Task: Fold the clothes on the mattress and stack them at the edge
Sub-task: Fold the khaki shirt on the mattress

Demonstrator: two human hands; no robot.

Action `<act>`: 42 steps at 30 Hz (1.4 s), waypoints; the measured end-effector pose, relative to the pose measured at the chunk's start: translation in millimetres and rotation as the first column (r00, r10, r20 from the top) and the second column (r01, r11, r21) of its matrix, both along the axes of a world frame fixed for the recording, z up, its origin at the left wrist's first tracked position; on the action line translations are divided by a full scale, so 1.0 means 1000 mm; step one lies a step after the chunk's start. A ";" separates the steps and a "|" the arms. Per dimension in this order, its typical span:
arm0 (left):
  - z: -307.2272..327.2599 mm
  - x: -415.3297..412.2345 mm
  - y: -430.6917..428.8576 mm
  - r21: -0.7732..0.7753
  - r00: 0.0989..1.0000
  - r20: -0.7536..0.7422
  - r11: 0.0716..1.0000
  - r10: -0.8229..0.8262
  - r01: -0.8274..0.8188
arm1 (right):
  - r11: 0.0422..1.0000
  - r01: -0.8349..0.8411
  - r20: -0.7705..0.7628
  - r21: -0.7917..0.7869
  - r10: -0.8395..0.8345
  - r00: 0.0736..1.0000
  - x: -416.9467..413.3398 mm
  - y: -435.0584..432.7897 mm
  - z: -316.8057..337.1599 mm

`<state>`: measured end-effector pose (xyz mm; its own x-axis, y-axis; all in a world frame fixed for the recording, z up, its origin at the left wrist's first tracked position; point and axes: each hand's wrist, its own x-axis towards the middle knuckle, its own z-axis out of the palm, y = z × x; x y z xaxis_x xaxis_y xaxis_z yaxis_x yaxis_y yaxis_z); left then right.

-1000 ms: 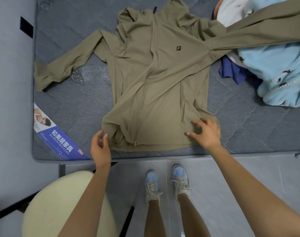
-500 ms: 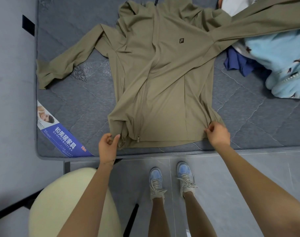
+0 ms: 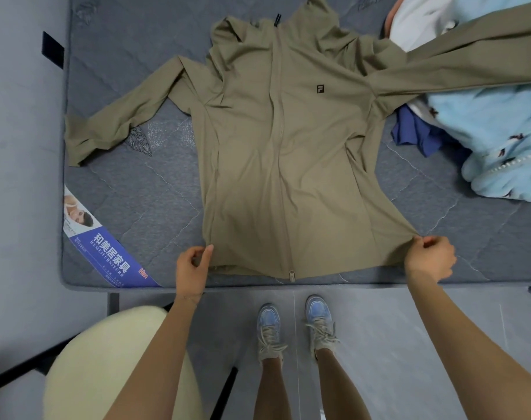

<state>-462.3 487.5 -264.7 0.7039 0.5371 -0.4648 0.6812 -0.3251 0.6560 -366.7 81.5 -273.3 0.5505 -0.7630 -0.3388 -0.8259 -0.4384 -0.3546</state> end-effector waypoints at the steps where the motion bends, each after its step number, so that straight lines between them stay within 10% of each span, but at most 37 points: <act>1: -0.001 0.003 -0.003 0.003 1.000 -0.029 1.000 0.006 -0.006 | 0.998 -0.053 -0.006 -0.033 0.052 0.999 0.004 0.005 0.001; 8: 0.005 0.019 -0.008 0.343 0.880 -0.475 0.918 -0.014 0.200 | 0.701 -0.712 0.168 0.037 0.698 0.696 0.032 0.057 0.003; 24: 0.037 0.168 0.045 0.481 0.897 -0.277 0.758 -0.345 0.440 | 0.403 -0.911 -0.028 -0.082 0.913 0.407 0.156 0.192 0.053; 42: -0.002 0.345 0.158 0.470 0.874 -0.129 0.747 -0.468 0.469 | 0.586 -0.805 0.029 -0.096 0.810 0.586 0.344 0.277 0.022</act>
<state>-117.5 645.2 -266.9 0.9251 0.2909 -0.2439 0.3616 -0.8711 0.3325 -23.0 358.7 -251.2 0.9688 -0.0121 -0.2474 -0.0973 -0.9372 -0.3349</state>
